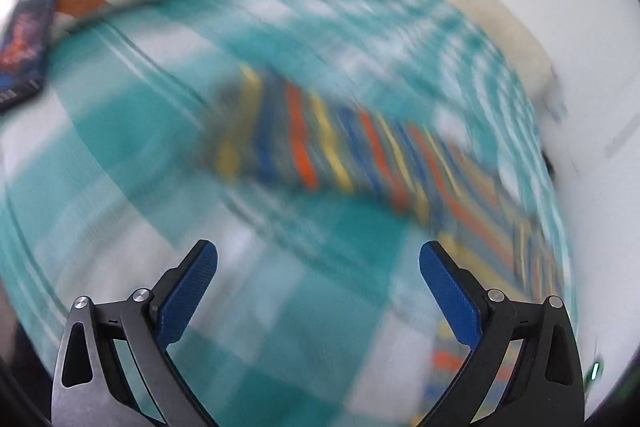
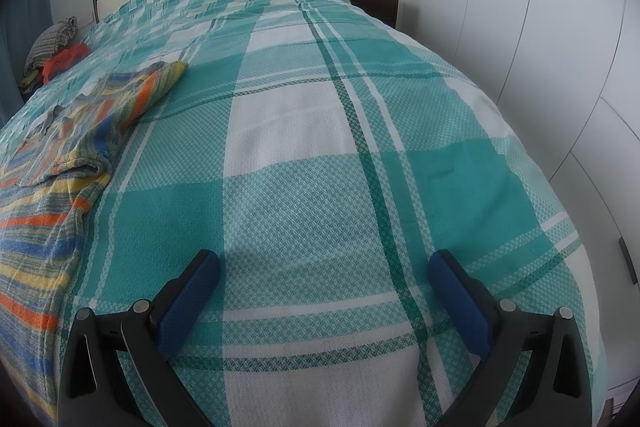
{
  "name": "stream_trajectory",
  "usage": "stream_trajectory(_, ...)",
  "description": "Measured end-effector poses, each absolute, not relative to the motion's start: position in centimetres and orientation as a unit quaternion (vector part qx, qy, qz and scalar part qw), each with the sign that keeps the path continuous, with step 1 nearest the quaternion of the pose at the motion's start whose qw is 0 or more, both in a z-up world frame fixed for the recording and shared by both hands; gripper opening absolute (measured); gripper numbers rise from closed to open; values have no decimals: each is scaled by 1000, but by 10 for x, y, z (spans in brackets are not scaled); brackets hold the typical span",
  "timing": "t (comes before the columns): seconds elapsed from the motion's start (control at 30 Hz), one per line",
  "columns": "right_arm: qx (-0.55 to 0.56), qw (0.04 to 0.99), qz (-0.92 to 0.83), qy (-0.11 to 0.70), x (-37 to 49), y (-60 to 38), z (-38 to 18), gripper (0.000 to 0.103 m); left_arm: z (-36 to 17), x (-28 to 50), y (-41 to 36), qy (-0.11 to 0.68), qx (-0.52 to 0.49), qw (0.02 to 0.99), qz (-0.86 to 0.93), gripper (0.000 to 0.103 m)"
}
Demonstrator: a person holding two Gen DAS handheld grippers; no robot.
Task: Fold small clothes
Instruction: 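Grasp the sweater edge with the left gripper, fold it inward, release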
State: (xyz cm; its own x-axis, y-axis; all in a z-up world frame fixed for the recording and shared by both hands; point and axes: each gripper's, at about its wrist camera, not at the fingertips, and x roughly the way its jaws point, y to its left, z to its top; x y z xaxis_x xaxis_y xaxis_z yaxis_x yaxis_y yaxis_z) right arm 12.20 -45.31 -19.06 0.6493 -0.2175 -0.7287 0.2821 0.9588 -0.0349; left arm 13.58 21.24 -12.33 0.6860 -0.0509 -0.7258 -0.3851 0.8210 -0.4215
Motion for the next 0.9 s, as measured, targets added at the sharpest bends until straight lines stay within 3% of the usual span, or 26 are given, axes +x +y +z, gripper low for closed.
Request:
stream_trajectory(0.07, 41, 907, -138, 395, 122, -453, -191, 102, -125, 152, 248, 391, -310, 858, 126, 101)
stream_trajectory(0.13, 41, 907, -138, 395, 122, -453, -191, 102, -138, 176, 277, 424, -328, 834, 132, 93)
stream_trajectory(0.17, 41, 907, -138, 395, 122, -453, -191, 102, -142, 184, 281, 440, -324, 827, 131, 76)
stream_trajectory(0.23, 40, 907, -138, 395, 122, -453, -191, 102, -147, 203, 277, 470, -295, 826, 103, 64)
stream_trajectory(0.27, 40, 907, -138, 395, 122, -453, -191, 102, -145, 209, 273, 475, -280, 830, 89, 44)
stream_trajectory(0.3, 40, 907, -138, 395, 123, -453, -191, 102, -144, 215, 267, 483, -260, 833, 79, 4)
stream_trajectory(0.5, 41, 907, -138, 395, 123, -453, -191, 102, -70, 230, 204, 430, -217, 876, 18, 4)
stream_trajectory(0.67, 40, 907, -138, 395, 122, -454, -191, 102, 8, 249, 76, 393, -159, 897, -124, 4)
stream_trajectory(0.83, 40, 907, -138, 395, 122, -454, -191, 102, 10, 261, -55, 403, -108, 880, -226, 5)
stream_trajectory(0.87, 40, 907, -138, 395, 122, -454, -191, 102, 2, 268, -71, 417, -101, 871, -238, 10)
stream_trajectory(0.9, 40, 907, -138, 395, 122, -453, -191, 102, -9, 267, -87, 434, -94, 862, -245, 24)
